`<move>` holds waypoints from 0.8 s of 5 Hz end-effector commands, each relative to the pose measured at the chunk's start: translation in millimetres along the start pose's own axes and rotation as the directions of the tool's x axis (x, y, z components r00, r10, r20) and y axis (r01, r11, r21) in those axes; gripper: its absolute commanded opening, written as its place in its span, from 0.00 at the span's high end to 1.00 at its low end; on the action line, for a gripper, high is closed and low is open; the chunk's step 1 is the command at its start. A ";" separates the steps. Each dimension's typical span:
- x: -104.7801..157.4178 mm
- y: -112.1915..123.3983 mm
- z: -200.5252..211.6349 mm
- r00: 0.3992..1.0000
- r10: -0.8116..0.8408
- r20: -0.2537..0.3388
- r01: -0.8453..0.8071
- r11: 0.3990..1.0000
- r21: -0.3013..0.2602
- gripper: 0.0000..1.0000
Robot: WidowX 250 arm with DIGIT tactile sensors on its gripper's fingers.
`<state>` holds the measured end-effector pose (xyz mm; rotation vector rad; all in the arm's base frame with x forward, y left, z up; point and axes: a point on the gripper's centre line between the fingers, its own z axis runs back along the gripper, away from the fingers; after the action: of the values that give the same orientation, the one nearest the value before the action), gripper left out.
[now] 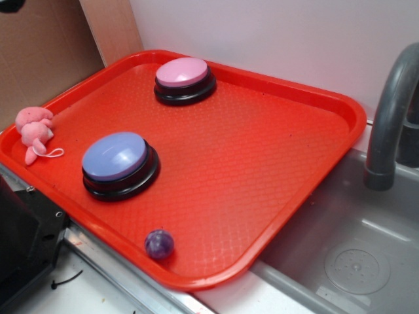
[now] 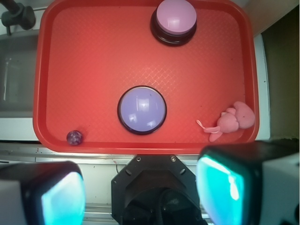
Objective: Push the pink button.
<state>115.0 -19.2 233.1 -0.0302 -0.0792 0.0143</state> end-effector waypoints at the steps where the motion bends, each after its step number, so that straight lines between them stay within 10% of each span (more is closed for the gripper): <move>1: 0.0 0.0 0.0 1.000 0.000 0.000 0.000 1.000 0.000 0.00; 4: 87.9 56.5 -54.8 0.990 0.025 0.140 -0.032 0.998 0.050 0.00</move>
<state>204.6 34.5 173.8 0.0178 -0.1835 0.0434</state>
